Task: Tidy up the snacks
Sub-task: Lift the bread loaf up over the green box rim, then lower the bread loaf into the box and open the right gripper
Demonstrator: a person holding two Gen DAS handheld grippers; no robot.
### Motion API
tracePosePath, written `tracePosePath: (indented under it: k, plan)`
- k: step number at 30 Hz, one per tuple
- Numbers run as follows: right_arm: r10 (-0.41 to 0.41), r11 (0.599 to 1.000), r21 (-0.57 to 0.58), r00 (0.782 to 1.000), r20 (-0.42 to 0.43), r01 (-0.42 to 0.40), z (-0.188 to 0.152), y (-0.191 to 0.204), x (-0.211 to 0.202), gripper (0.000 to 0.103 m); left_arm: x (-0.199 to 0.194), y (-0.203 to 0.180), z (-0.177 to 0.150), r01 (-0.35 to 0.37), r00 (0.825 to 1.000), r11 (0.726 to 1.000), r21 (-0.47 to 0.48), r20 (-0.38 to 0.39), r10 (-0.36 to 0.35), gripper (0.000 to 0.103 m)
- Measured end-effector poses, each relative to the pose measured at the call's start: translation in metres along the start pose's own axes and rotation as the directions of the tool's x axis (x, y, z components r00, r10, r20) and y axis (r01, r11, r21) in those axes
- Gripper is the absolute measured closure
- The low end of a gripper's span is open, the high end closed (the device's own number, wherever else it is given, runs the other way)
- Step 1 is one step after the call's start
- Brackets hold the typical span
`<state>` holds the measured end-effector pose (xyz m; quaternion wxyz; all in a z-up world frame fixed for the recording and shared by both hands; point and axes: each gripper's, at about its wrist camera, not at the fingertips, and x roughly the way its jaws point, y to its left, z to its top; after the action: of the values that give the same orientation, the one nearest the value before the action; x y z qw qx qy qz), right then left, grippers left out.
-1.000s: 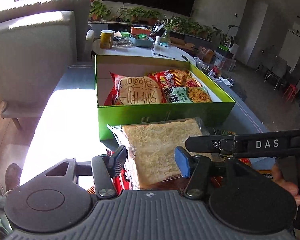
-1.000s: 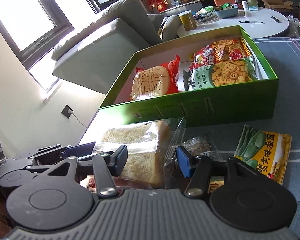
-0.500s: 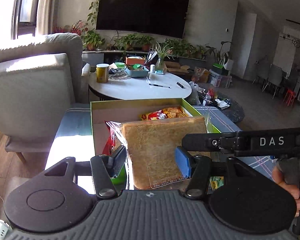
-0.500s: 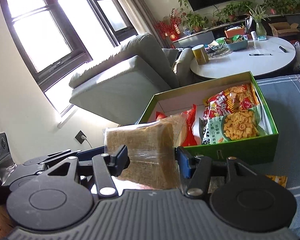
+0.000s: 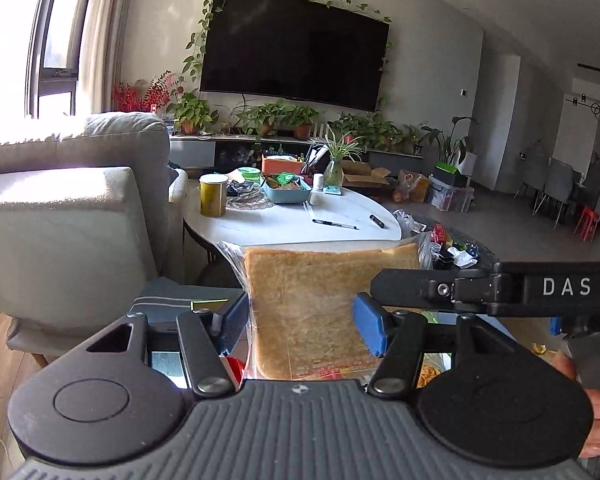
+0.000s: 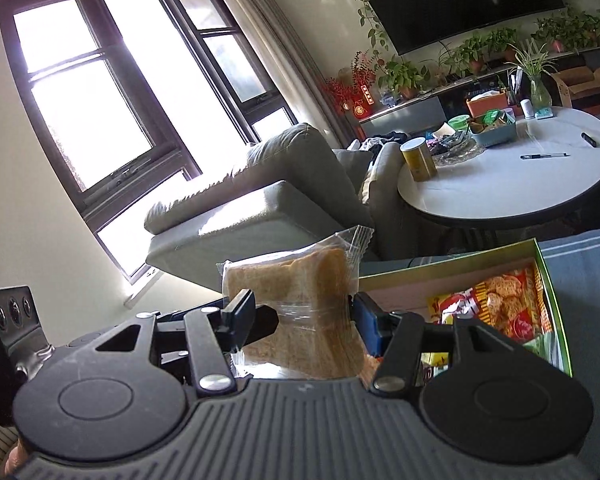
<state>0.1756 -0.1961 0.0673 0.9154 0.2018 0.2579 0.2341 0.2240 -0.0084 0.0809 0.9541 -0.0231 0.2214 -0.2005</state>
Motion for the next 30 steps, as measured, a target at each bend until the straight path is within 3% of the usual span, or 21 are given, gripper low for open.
tracePosePath:
  k: [17,30]
  plan:
    - [-0.034,0.995,0.086,0.994,-0.101,0.043,0.001,-0.059,0.093,0.026,0.110,0.054,-0.021,-0.010,0.995,0.998,-0.054,-0.099,0.005,0.048]
    - [-0.055,0.995,0.073,0.984,-0.170,0.068,-0.013,-0.062,0.105,0.026,0.110,0.050,-0.033,-0.040,0.991,0.999,0.022,-0.127,0.043,0.049]
